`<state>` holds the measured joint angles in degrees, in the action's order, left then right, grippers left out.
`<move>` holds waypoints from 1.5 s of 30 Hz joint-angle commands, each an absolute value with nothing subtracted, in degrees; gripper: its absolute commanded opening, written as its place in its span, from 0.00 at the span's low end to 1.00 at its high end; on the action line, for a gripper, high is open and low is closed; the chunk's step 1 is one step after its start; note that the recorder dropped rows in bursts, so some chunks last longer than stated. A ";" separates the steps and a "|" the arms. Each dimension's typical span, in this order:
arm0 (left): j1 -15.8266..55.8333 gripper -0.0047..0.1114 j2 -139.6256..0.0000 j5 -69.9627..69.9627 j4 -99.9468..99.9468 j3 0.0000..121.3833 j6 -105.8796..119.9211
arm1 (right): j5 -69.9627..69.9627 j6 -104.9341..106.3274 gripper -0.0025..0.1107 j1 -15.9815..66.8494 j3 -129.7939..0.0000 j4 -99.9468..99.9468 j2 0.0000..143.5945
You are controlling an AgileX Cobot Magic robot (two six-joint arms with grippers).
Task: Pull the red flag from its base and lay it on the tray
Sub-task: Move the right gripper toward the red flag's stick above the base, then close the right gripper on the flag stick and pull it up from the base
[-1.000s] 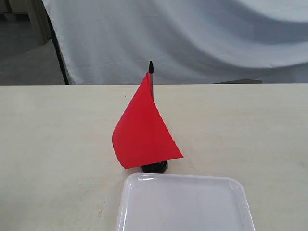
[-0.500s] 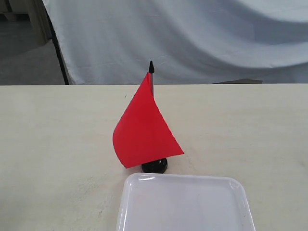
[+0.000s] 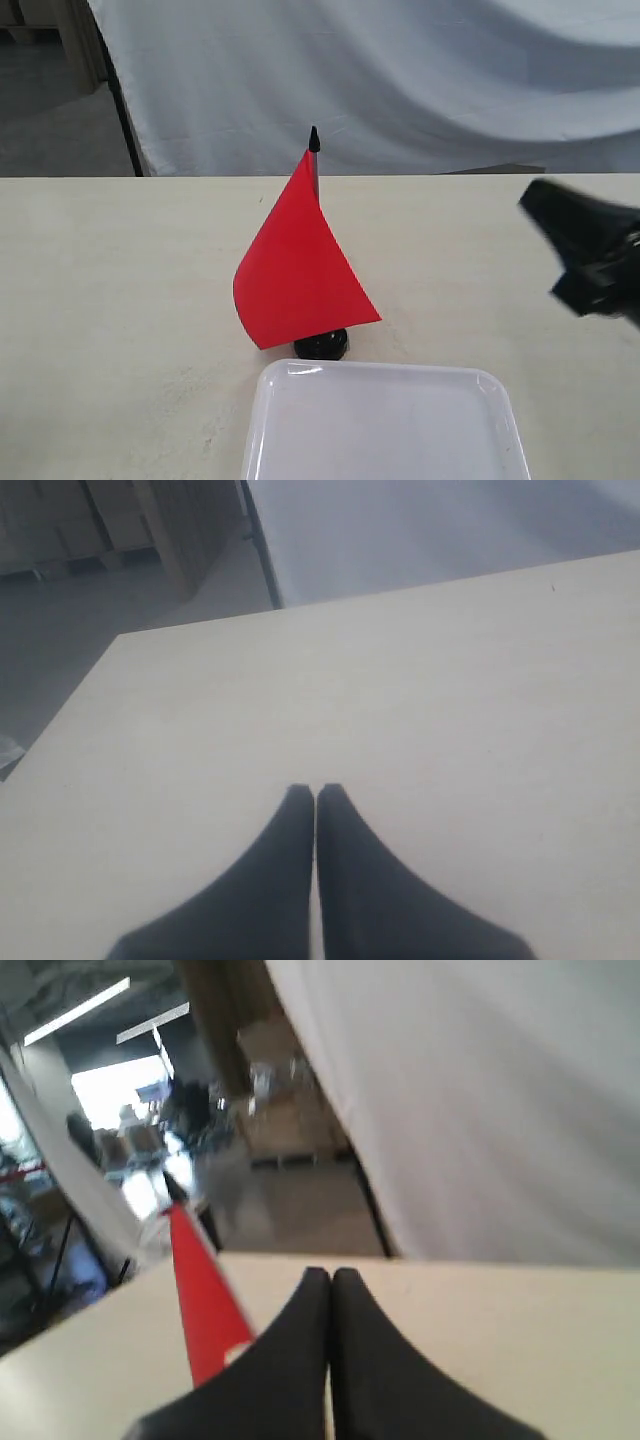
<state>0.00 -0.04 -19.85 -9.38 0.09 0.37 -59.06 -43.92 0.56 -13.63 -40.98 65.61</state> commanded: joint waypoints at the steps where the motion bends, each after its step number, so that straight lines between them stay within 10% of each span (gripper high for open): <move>1: -0.08 0.05 0.00 -19.88 -9.19 0.00 0.00 | -64.42 -27.92 0.02 14.27 -14.45 -34.13 84.99; 12: -0.08 0.05 0.00 -19.88 -9.19 0.00 0.00 | -67.17 -9.66 0.10 26.38 -19.31 -17.40 101.48; 14: -0.08 0.05 0.00 -19.88 -9.19 0.00 0.00 | -67.17 -9.54 0.23 26.38 -19.31 -16.98 101.37; 19: -0.08 0.05 0.00 -19.88 -9.19 0.00 0.00 | -66.96 -9.31 0.95 26.38 -19.56 -14.54 101.37; 45: -0.08 0.05 0.00 -19.88 -9.19 0.00 0.00 | -60.56 -8.32 0.93 26.38 -41.61 -25.20 116.48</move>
<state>0.00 -0.04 -19.85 -9.38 0.09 0.37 -60.54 -9.01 26.33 -39.23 -20.19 115.05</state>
